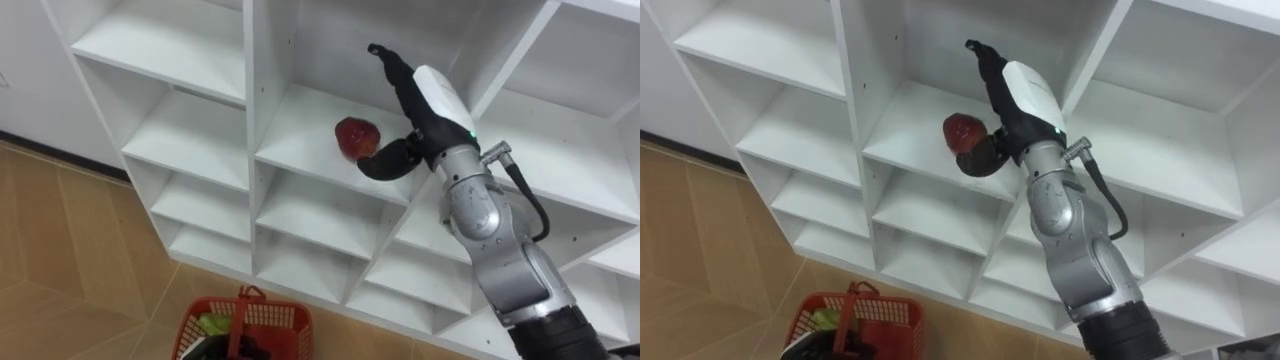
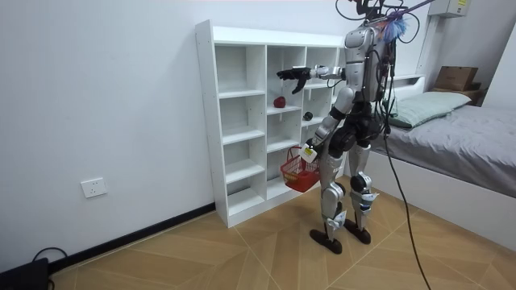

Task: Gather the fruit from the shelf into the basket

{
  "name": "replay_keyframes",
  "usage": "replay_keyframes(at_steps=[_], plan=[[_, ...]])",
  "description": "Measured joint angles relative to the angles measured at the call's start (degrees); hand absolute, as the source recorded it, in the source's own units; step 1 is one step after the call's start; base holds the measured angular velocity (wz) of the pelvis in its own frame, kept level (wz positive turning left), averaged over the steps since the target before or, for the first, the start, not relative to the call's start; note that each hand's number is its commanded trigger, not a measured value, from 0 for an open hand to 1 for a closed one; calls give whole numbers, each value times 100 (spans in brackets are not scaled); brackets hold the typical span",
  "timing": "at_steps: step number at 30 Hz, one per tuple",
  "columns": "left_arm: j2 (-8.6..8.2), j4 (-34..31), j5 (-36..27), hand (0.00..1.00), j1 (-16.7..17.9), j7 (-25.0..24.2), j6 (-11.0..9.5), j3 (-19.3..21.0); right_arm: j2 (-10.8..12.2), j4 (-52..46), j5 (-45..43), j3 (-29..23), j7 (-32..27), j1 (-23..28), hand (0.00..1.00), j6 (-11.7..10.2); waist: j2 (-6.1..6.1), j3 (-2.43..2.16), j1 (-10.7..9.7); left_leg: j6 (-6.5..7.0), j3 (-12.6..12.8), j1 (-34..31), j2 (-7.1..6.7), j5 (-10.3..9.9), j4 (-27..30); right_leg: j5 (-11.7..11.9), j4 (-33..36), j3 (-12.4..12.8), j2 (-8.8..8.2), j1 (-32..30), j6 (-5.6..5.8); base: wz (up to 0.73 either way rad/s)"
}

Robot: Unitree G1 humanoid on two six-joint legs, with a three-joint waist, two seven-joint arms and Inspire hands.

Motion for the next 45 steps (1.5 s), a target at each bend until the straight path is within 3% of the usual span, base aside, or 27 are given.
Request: replay_keyframes(at_steps=[10,15,20,28,45], plan=[[49,-236,-18,100,142,42,3,-6,0,180,-205,21,89,-83,0,31,-59,-3,5,0,-15,-94,1,1,23,1,3,-79,-7,-82,1,1],[70,-249,-20,100,152,46,4,-3,0,288,-244,50,205,-155,0,156,-85,4,20,-1,-25,-119,0,1,23,1,0,-83,-5,-101,2,0],[105,-243,-22,100,135,41,-4,2,-8,627,-239,117,316,-205,0,153,-160,42,53,-1,-56,-171,-3,1,27,1,6,-91,-5,-149,1,1],[99,-242,-12,100,113,32,-28,-4,-9,1239,-223,210,332,-517,0,131,-144,59,167,-2,-113,-250,-6,1,54,1,-8,-107,3,-191,1,3],[91,-228,-12,100,93,22,-82,-10,1,1800,-224,218,16,-1115,0,-1,-144,81,207,-13,-158,-353,-9,10,20,1,-11,-261,0,-292,1,1]])
